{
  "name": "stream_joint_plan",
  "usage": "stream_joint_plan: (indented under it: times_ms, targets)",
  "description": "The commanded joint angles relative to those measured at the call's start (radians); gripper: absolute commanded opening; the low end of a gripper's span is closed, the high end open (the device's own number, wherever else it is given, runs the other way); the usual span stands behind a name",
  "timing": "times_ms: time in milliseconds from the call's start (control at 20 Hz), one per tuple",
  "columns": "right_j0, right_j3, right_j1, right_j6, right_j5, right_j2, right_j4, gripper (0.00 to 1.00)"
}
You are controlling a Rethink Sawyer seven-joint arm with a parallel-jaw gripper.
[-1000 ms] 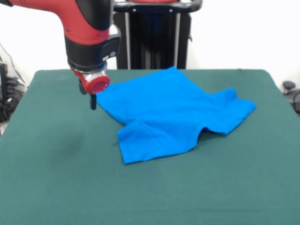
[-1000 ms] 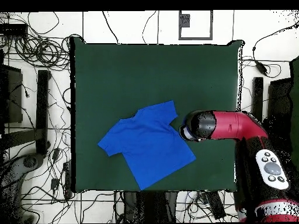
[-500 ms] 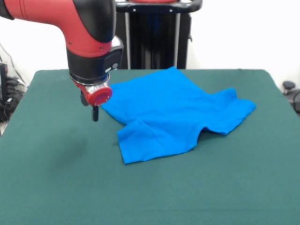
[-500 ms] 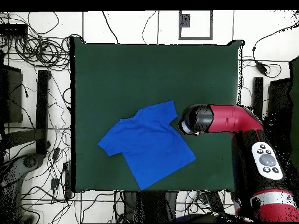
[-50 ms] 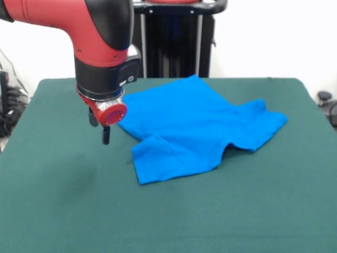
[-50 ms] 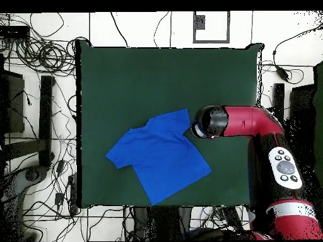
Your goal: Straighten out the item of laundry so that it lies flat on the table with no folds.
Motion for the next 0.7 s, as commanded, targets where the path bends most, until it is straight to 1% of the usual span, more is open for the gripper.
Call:
stream_joint_plan:
  times_ms: [50, 250, 450, 700]
  targets:
    - [0.069, -0.039, 0.069, -0.207, 0.087, 0.116, 0.023, 1.00]
    - [0.083, -0.048, 0.067, -0.203, 0.103, 0.116, 0.038, 1.00]
    - [0.112, -0.066, 0.072, -0.174, 0.115, 0.107, 0.052, 1.00]
    - [0.125, -0.073, 0.081, -0.164, 0.116, 0.103, 0.071, 1.00]
